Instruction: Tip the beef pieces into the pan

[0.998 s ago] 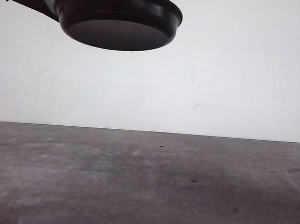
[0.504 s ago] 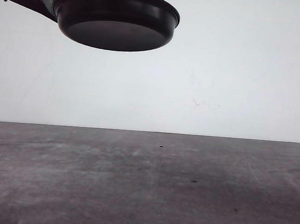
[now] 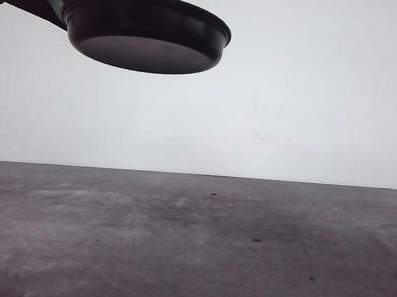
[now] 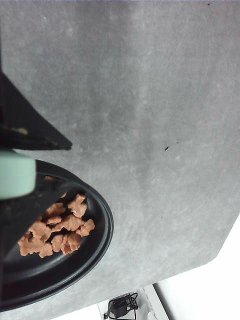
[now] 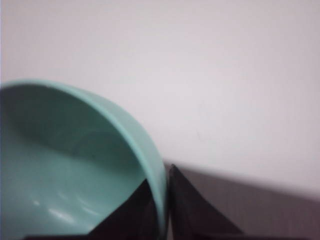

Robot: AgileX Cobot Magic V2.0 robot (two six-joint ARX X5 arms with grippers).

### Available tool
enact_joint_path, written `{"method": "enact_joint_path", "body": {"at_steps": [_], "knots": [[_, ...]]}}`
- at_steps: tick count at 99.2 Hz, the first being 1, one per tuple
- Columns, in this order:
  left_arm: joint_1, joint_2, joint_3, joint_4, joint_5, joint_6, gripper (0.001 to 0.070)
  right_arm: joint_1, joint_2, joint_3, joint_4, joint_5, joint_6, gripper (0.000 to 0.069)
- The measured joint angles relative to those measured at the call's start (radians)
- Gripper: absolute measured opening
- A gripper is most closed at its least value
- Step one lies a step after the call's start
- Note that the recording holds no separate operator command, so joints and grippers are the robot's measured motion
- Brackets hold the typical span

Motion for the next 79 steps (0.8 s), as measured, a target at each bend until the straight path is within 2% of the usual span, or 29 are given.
{"method": "enact_joint_path", "body": {"at_steps": [9, 20, 30, 37, 50, 67, 79], "knots": [[0.0, 0.0, 0.0, 0.0, 0.0, 0.0, 0.0058, -0.192, -0.031, 0.004, -0.247, -0.156, 0.138, 0.0016], [0.0, 0.0, 0.0, 0.001, 0.0, 0.0, 0.0058, -0.454, 0.0, -0.017, -0.504, -0.349, 0.194, 0.0016], [0.0, 0.0, 0.0, 0.003, 0.0, 0.001, 0.0058, -0.678, 0.028, -0.119, -0.548, -0.563, 0.194, 0.0016], [0.0, 0.0, 0.0, 0.005, 0.0, 0.002, 0.0058, -0.807, 0.038, -0.2, -0.533, -0.651, 0.195, 0.0016], [0.0, 0.0, 0.0, 0.006, 0.0, 0.003, 0.0058, -0.912, 0.038, -0.365, -0.502, -0.667, 0.203, 0.0016], [0.0, 0.0, 0.0, 0.006, 0.0, 0.003, 0.0058, -0.897, 0.038, -0.545, -0.415, -0.67, 0.215, 0.0016], [0.0, 0.0, 0.0, 0.0, 0.0, 0.003, 0.0058, -0.88, 0.038, -0.599, -0.37, -0.669, 0.232, 0.0016]]}}
